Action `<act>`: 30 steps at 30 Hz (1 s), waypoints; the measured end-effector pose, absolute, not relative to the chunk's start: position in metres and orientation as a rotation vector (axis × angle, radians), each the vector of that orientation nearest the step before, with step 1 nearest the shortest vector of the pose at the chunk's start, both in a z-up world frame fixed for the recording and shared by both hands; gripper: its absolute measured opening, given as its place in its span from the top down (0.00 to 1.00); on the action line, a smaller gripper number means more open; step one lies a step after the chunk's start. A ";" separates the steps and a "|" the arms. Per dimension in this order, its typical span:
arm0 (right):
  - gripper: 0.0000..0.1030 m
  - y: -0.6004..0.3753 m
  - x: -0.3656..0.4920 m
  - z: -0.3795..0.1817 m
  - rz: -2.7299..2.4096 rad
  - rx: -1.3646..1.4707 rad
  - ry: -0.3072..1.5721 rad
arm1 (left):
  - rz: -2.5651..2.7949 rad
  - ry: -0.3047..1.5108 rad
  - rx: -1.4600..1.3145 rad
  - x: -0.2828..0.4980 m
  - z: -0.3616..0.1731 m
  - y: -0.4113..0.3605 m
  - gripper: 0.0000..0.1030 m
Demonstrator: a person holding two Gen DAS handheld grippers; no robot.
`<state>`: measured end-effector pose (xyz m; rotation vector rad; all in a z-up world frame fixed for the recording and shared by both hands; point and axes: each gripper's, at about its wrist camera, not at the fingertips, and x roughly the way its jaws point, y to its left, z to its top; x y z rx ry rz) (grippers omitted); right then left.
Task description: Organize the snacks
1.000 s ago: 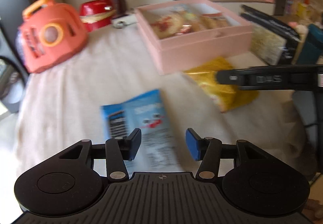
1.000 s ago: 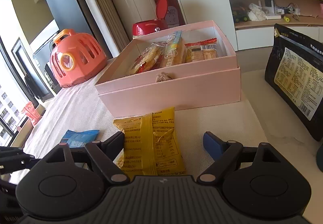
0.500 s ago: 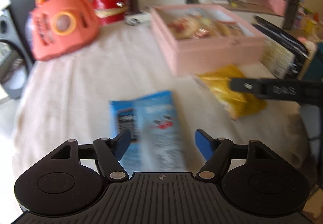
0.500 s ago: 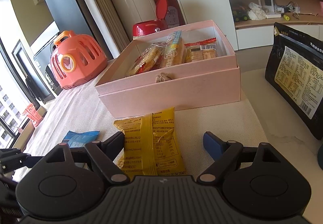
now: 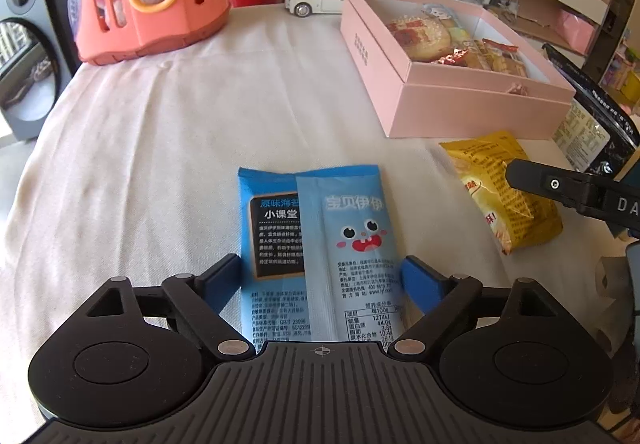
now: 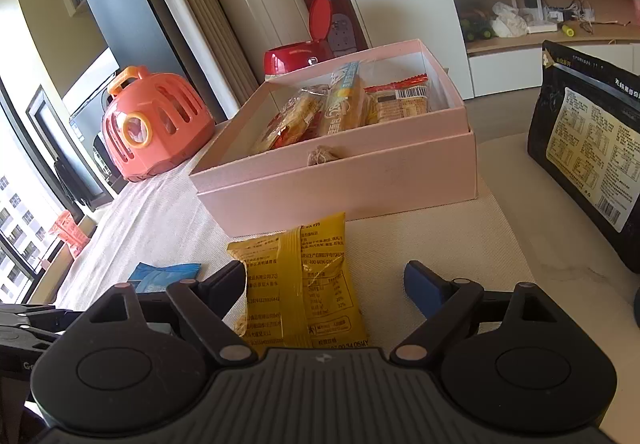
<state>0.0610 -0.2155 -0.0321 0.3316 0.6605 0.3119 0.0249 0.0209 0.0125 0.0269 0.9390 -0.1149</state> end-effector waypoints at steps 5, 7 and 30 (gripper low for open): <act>0.08 -0.216 0.063 -0.032 0.336 0.340 0.664 | -0.121 0.932 0.073 0.022 0.010 0.016 0.09; 0.03 -0.215 0.065 -0.033 0.362 0.336 0.671 | -0.128 0.930 0.064 0.022 0.010 0.018 0.11; 0.02 -0.157 0.073 -0.006 0.284 0.016 0.748 | -0.110 0.850 -0.092 -0.040 0.021 0.069 0.16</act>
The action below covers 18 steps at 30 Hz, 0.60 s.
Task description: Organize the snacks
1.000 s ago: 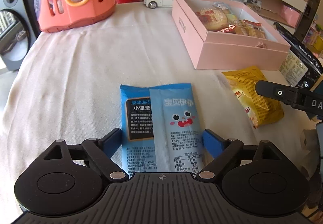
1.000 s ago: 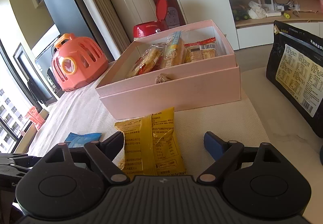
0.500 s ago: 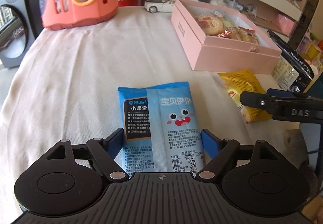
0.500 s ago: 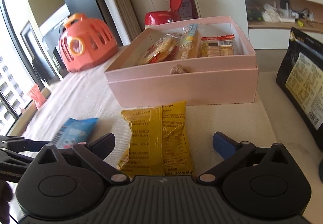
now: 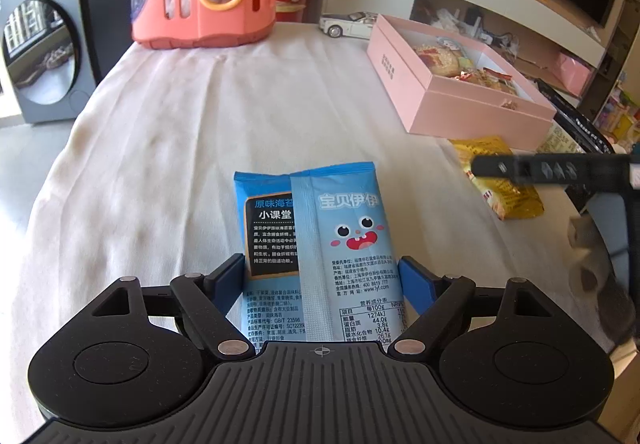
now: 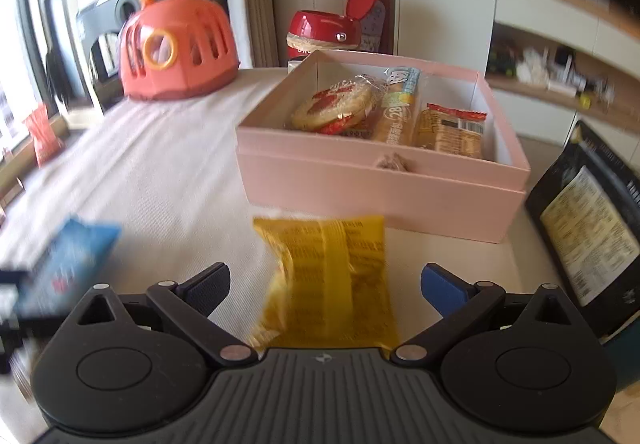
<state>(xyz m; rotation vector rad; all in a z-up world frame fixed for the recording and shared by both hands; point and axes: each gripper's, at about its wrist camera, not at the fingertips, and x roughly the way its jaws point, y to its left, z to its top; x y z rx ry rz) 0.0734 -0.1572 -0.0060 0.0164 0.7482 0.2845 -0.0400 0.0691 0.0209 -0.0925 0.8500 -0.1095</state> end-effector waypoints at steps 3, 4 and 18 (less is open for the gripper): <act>0.26 -0.150 0.081 -0.010 0.269 0.023 0.798 | -0.114 0.848 -0.109 -0.044 0.019 0.072 0.15; 0.37 -0.148 0.080 -0.011 0.260 0.011 0.811 | -0.113 0.846 -0.112 -0.045 0.019 0.072 0.15; 0.22 -0.143 0.008 -0.011 0.383 -0.045 0.800 | -0.158 0.861 -0.115 -0.046 0.016 0.063 0.15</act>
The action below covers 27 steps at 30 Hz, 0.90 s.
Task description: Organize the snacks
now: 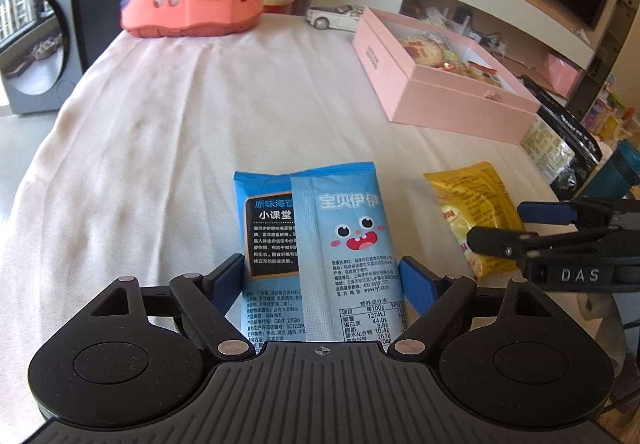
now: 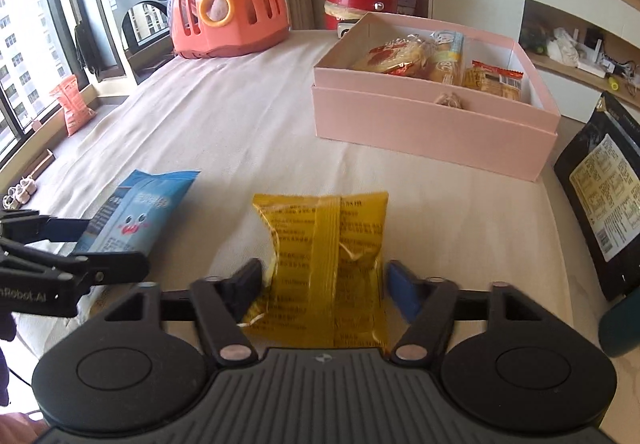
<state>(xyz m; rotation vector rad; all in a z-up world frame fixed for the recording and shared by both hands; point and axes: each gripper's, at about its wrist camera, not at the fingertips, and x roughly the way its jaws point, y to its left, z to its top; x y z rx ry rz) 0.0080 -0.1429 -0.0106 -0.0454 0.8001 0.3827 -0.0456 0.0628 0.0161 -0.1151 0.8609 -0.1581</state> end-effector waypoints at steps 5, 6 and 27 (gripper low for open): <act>0.15 -0.154 0.007 -0.022 0.385 0.035 0.786 | -0.186 0.864 -0.123 -0.044 0.013 0.059 0.12; 0.15 -0.156 0.005 -0.023 0.390 0.046 0.777 | -0.186 0.863 -0.115 -0.044 0.013 0.058 0.12; 0.43 -0.142 0.025 -0.007 0.439 -0.089 0.781 | -0.225 0.785 -0.110 -0.057 0.038 0.059 0.13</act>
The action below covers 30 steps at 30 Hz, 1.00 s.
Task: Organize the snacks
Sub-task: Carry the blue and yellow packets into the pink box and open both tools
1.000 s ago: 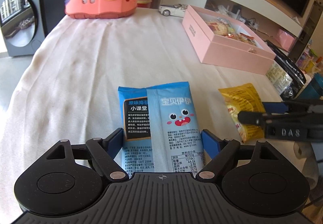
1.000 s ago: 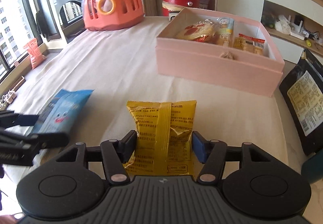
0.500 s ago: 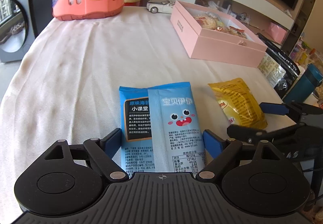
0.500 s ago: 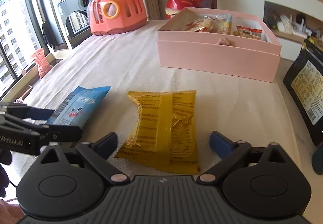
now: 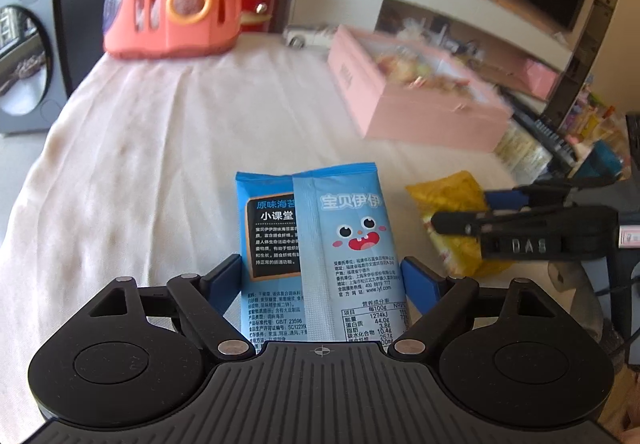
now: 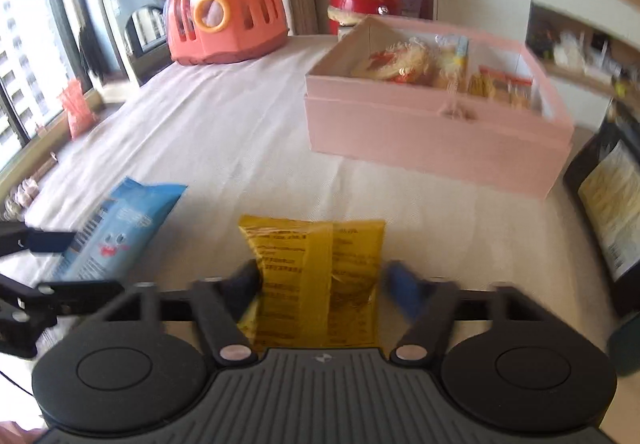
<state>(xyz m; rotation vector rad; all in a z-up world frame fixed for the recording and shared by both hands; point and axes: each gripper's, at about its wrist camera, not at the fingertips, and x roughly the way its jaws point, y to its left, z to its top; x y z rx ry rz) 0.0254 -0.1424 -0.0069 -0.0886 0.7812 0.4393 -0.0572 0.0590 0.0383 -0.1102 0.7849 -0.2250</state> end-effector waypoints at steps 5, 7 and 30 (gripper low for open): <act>0.45 -0.170 0.012 0.050 0.446 -0.084 0.655 | -0.287 0.560 -0.124 -0.048 0.117 0.055 0.13; 0.45 -0.185 0.016 0.088 0.423 -0.069 0.572 | -0.290 0.433 -0.108 -0.035 0.153 0.048 0.13; 0.45 -0.224 0.210 0.105 0.282 0.043 0.622 | -0.402 0.644 0.082 0.199 0.039 -0.081 0.12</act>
